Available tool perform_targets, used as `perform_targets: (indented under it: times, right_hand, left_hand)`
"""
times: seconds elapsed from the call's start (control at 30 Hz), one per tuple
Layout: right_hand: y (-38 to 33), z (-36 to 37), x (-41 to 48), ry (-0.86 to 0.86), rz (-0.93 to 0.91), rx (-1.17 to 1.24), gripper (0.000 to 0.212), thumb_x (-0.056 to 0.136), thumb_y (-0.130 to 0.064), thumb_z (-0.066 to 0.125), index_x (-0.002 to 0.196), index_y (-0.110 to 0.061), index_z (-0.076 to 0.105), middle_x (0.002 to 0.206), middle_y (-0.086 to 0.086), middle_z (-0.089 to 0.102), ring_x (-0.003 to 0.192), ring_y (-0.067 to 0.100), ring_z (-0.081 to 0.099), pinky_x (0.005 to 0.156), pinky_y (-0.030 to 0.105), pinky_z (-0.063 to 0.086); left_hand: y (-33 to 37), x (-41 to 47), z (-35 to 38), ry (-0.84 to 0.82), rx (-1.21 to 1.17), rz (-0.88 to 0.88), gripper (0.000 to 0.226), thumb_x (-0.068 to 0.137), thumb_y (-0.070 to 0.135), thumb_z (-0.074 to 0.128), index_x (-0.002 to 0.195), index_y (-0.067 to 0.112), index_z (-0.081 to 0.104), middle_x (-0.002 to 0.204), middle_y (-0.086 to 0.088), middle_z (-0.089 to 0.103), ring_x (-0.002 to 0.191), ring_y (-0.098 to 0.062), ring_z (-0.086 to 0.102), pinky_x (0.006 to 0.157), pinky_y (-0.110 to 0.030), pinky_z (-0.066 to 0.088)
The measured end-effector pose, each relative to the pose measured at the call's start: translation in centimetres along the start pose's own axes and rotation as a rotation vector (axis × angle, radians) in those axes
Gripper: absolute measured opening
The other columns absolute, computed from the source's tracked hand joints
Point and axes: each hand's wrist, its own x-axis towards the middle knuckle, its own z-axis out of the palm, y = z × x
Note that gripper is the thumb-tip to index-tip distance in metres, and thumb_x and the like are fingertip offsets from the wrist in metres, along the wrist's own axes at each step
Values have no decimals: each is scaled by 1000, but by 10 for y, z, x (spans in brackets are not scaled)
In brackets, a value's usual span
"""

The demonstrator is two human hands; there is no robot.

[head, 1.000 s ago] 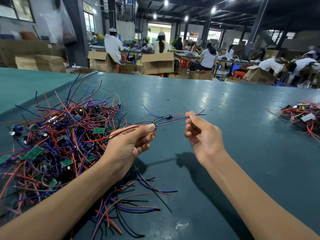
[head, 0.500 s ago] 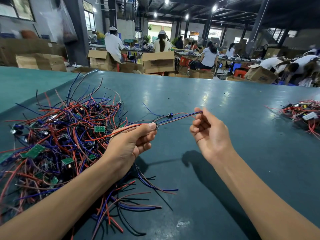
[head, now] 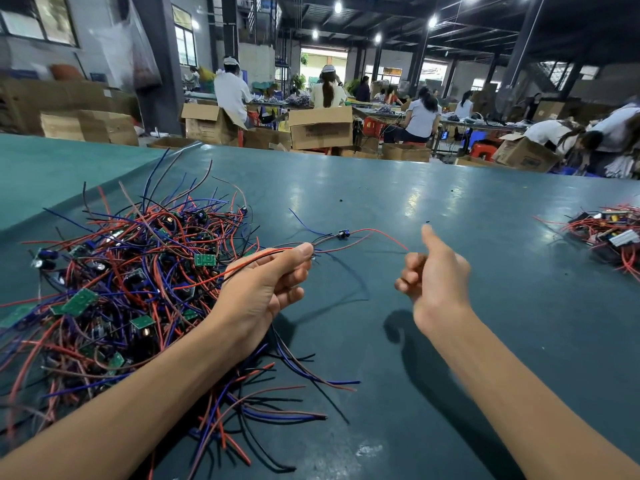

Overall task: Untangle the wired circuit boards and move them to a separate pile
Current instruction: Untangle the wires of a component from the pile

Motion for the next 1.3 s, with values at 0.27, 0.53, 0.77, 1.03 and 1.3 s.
perform_targets:
  times: [0.27,0.53,0.77,1.03,1.3]
  right_hand:
    - [24,18,-41,-562,-1329,-846,32,85,-12,76,116,-5,70,114,7,68,107,24,64,95,36,48]
    - [12,16,-41,-643,-655,-514,12,91,-5,71,102,-3,75,92,5,76,81,20,74,79,32,59]
    - [-4,19,-43,-760,260,-127,21,91,-10,64,76,-6,77,81,15,70,69,28,72,70,37,61]
    - [-2,16,-39,-774,418,-103,18,88,-16,67,75,-11,79,85,13,73,62,20,70,64,34,60]
    - [-6,16,-41,-828,331,-176,14,90,-18,67,93,-8,77,95,18,73,65,26,70,60,34,58]
  left_hand:
    - [1,-2,1,-28,83,36,29,61,41,86,81,20,80,79,-1,71,67,-7,65,56,-19,50]
    - [-3,-1,3,-95,117,45,31,71,48,79,75,17,77,78,-4,70,62,-8,61,52,-21,48]
    - [-2,1,1,-86,94,85,28,70,40,81,85,17,73,74,-2,67,60,-9,60,49,-20,47]
    - [-5,1,1,-97,64,113,16,82,30,74,78,15,78,74,-3,67,60,-8,59,51,-19,46]
    - [-4,0,3,-81,40,128,21,72,33,76,79,14,80,74,-2,68,61,-8,60,52,-19,48]
